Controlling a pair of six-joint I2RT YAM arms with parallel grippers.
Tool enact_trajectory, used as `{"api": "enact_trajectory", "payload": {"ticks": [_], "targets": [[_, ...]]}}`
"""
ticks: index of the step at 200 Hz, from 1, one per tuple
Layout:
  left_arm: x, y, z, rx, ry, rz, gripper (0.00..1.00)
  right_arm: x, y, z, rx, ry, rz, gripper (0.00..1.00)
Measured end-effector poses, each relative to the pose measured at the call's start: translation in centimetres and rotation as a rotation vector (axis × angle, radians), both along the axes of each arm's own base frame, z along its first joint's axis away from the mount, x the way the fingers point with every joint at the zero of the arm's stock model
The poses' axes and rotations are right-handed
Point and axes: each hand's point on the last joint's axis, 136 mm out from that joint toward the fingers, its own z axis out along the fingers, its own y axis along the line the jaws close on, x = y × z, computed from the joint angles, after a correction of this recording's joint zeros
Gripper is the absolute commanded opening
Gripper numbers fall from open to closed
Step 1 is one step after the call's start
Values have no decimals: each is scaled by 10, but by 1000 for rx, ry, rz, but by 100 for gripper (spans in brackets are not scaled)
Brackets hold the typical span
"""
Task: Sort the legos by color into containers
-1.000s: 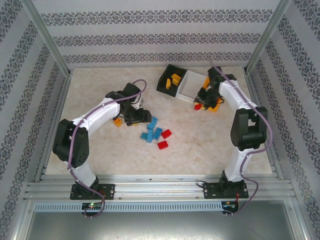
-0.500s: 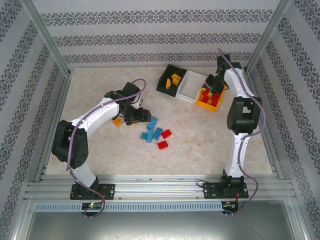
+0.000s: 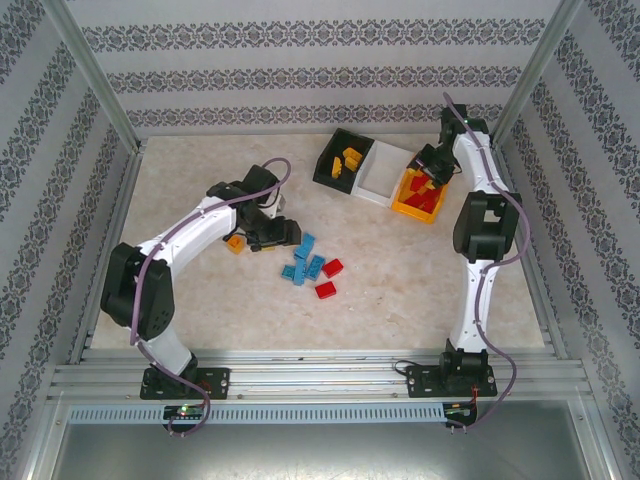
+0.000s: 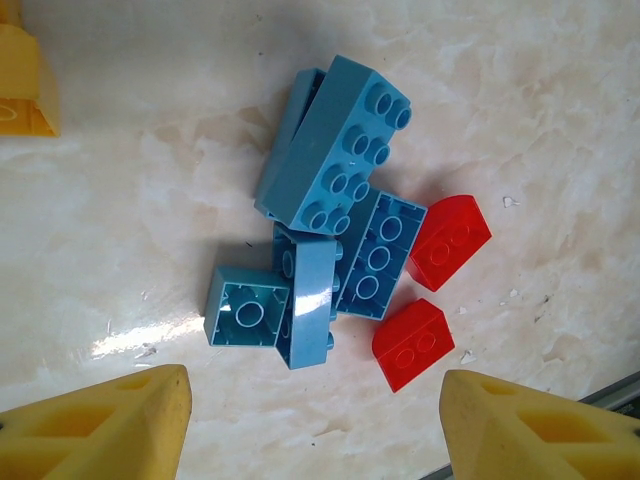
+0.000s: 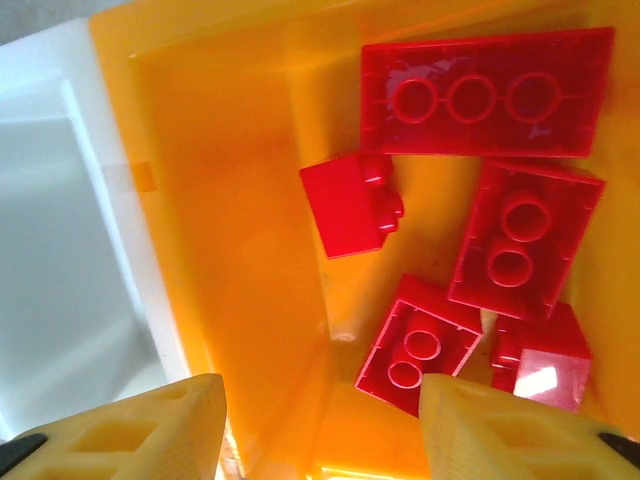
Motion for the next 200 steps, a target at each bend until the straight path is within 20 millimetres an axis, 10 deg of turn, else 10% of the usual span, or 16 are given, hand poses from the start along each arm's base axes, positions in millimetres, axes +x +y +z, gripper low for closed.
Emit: {"api": "enact_trajectory", "payload": {"ticks": [81,138,200], "targets": [[19,-18,-6,61,-17,-86,67,-74,19,31,76,-21,14,58],[38,-44,-37,200,-22,-286,69,-149,68,3,151,74,95,59],[55,-41,-57,289,-9,-358,69,-173,70,6,165,68,98,60]]}}
